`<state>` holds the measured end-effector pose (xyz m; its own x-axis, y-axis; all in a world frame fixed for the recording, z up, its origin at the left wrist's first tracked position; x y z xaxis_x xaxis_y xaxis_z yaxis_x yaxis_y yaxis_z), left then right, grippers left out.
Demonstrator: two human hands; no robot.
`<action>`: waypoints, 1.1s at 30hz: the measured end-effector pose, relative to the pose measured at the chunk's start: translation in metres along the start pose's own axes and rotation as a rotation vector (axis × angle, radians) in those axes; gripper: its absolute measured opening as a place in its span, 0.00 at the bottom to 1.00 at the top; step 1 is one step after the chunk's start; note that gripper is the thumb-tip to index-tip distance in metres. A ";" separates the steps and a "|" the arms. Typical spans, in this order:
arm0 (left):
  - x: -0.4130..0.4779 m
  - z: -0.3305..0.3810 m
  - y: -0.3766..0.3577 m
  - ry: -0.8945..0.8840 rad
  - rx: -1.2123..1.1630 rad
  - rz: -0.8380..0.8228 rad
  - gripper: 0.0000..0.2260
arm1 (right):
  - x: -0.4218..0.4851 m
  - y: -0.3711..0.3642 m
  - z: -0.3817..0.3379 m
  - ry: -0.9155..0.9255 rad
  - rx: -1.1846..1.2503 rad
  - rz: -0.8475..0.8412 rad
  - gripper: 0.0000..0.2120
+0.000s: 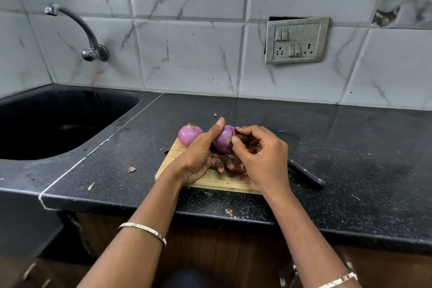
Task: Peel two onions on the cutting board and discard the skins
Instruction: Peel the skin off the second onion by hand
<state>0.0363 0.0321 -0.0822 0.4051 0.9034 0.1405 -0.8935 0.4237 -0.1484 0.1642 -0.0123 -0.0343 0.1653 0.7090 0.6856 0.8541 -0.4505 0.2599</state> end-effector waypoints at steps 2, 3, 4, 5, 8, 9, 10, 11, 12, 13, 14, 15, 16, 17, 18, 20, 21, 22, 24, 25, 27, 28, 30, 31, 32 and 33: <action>-0.001 0.000 0.000 0.003 -0.005 0.004 0.28 | 0.001 0.001 0.001 -0.007 -0.011 0.012 0.07; -0.001 0.000 0.000 0.005 -0.001 0.006 0.28 | 0.001 0.002 0.002 -0.011 -0.013 0.013 0.07; -0.001 0.000 0.000 0.004 0.003 0.008 0.29 | 0.001 0.001 0.002 -0.011 -0.012 0.011 0.07; 0.000 0.000 0.001 0.002 0.006 0.009 0.31 | 0.000 0.001 0.001 -0.008 -0.010 0.007 0.06; 0.000 0.000 0.001 -0.003 0.017 0.009 0.36 | -0.001 -0.001 -0.003 0.002 0.003 -0.014 0.09; 0.000 0.000 0.000 -0.003 0.026 0.006 0.36 | -0.001 -0.001 -0.003 0.002 0.004 -0.017 0.11; 0.000 0.000 0.000 -0.001 0.033 0.005 0.36 | -0.001 -0.001 -0.003 -0.001 -0.001 -0.018 0.12; 0.000 -0.001 0.000 0.002 0.034 0.003 0.35 | -0.001 -0.001 -0.002 -0.006 -0.006 -0.019 0.12; 0.000 -0.001 0.000 0.004 0.029 0.003 0.34 | -0.001 -0.001 -0.001 -0.013 -0.007 -0.022 0.11; 0.001 -0.002 0.001 0.004 0.025 0.004 0.34 | 0.000 -0.002 0.000 -0.021 -0.004 -0.026 0.09; 0.001 -0.001 0.001 0.003 0.023 0.007 0.33 | 0.000 -0.002 0.001 -0.026 0.001 -0.030 0.07; 0.001 -0.001 0.002 0.002 0.022 0.010 0.32 | 0.000 -0.002 0.002 -0.030 0.002 -0.032 0.06; 0.001 -0.001 0.002 0.001 0.021 0.013 0.31 | 0.000 -0.002 0.003 -0.034 0.000 -0.032 0.07; 0.000 -0.001 0.001 0.002 0.022 0.014 0.30 | 0.001 -0.002 0.003 -0.035 -0.007 -0.030 0.08; 0.000 0.000 0.001 0.003 0.023 0.015 0.29 | 0.001 -0.002 0.003 -0.035 -0.013 -0.028 0.09; 0.000 0.000 0.001 0.003 0.023 0.016 0.30 | 0.000 -0.001 0.002 -0.029 -0.008 -0.027 0.08; 0.000 0.000 0.000 0.003 0.022 0.016 0.31 | 0.000 -0.001 0.001 -0.023 0.002 -0.029 0.07; -0.001 0.000 0.000 0.005 0.017 0.016 0.32 | 0.000 -0.001 0.000 -0.018 0.010 -0.034 0.06; -0.001 0.000 0.000 0.008 0.010 0.016 0.33 | -0.001 -0.002 0.000 -0.012 0.012 -0.039 0.08; -0.001 0.000 0.000 0.010 0.008 0.014 0.33 | 0.000 -0.002 0.001 -0.013 0.011 -0.039 0.08; 0.000 0.000 0.000 0.010 0.011 0.014 0.32 | 0.000 -0.002 0.002 -0.021 0.025 -0.038 0.07; 0.000 0.000 0.001 0.010 0.011 0.018 0.32 | 0.001 -0.002 0.003 -0.024 0.034 -0.038 0.07; 0.000 -0.001 0.001 0.011 0.006 0.020 0.32 | 0.001 -0.002 0.004 -0.025 0.038 -0.037 0.07; 0.000 -0.001 0.001 0.013 0.001 0.015 0.32 | 0.001 -0.002 0.004 -0.027 0.034 -0.034 0.07; -0.001 0.000 -0.001 0.015 -0.008 0.007 0.31 | 0.002 -0.002 0.005 -0.029 0.026 -0.029 0.08; -0.001 0.000 -0.002 0.017 -0.018 -0.002 0.30 | 0.002 -0.001 0.006 -0.033 0.019 -0.023 0.08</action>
<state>0.0374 0.0299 -0.0824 0.4104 0.9034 0.1244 -0.8891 0.4267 -0.1654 0.1663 -0.0068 -0.0372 0.1611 0.7369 0.6565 0.8669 -0.4236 0.2628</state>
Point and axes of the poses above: each hand's wrist, its own x-axis towards the middle knuckle, its own y-axis out of the back of the hand, z = x × y, the point moved 9 cm from there along x, towards the middle knuckle, and after that the axes turned 4 degrees about -y, right-handed, at the moved point
